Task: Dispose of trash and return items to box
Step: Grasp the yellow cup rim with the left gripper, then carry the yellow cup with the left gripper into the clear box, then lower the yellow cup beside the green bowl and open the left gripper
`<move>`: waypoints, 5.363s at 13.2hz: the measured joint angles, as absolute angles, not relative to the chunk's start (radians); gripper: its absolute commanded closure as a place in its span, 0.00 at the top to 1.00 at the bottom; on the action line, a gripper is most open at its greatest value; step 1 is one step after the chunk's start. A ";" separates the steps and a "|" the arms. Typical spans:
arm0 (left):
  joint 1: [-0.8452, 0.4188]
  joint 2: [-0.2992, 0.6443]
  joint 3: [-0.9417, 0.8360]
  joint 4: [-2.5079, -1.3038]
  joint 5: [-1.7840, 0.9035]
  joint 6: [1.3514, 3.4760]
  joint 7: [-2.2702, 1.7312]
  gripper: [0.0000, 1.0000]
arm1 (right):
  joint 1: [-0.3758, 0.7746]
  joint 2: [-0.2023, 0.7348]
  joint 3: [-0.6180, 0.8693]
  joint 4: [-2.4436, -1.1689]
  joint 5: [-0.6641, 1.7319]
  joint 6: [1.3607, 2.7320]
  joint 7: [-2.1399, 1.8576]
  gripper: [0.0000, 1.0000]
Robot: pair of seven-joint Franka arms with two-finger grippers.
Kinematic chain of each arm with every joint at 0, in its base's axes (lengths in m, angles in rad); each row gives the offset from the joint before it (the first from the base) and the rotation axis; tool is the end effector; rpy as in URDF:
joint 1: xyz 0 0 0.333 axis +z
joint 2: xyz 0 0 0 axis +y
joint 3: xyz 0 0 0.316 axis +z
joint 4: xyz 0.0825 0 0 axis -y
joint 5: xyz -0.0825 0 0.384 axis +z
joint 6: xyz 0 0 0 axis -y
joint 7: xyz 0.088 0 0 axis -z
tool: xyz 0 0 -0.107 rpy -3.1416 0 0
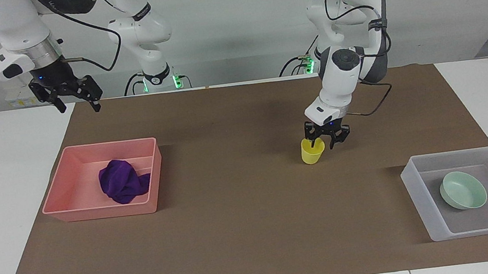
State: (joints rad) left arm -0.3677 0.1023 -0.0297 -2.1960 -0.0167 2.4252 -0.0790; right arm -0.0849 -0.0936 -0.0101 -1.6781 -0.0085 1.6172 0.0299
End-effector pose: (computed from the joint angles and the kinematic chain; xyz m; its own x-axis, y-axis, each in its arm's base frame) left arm 0.5135 -0.2154 0.3502 0.9465 -0.2975 0.1249 -0.3028 -0.9527 0.0254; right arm 0.5267 -0.0513 0.6285 0.9917 -0.1241 0.0329 -0.1244 -0.9922 0.0066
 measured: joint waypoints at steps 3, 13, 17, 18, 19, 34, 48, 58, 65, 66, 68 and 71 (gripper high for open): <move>-0.369 0.102 -0.030 -2.196 -0.017 2.428 -0.079 0.00 | -0.085 -0.094 -0.010 -1.678 -0.008 1.617 0.030 1.00; -0.313 0.086 -0.003 -2.073 -0.018 2.339 -0.059 0.00 | -0.083 -0.094 -0.010 -1.683 -0.008 1.617 0.030 1.00; -0.189 0.111 0.002 -1.938 -0.017 2.294 0.012 0.00 | -0.081 -0.094 -0.009 -1.685 -0.008 1.617 0.032 1.00; -0.160 0.131 0.002 -1.875 -0.017 2.258 0.037 0.00 | -0.081 -0.094 -0.009 -1.685 -0.008 1.617 0.033 1.00; -0.132 0.155 0.003 -1.806 -0.017 2.225 0.054 0.00 | -0.081 -0.094 -0.009 -1.685 -0.008 1.617 0.033 1.00; 0.334 0.538 -0.125 -1.236 -0.050 1.945 0.257 0.00 | -0.080 -0.094 -0.006 -1.688 -0.008 1.621 0.069 1.00; 0.389 0.684 -0.170 -1.156 -0.024 1.856 0.293 0.00 | -0.071 -0.101 -0.003 -1.720 0.009 1.593 0.088 1.00; 0.378 0.690 -0.161 -1.168 -0.023 1.899 0.294 0.00 | -0.071 -0.108 -0.002 -1.725 0.033 1.593 0.088 1.00; 0.376 0.694 -0.158 -1.195 -0.023 1.976 0.294 0.00 | -0.071 -0.108 -0.002 -1.725 0.034 1.593 0.089 1.00; 0.376 0.694 -0.153 -1.201 -0.023 1.985 0.294 0.00 | -0.071 -0.108 -0.002 -1.725 0.034 1.593 0.089 1.00; 0.376 0.694 -0.145 -1.211 -0.023 1.991 0.294 0.00 | -0.071 -0.108 -0.002 -1.725 0.035 1.593 0.089 1.00; 0.376 0.694 -0.140 -1.212 -0.023 1.991 0.294 0.65 | -0.071 -0.108 -0.002 -1.725 0.035 1.593 0.089 1.00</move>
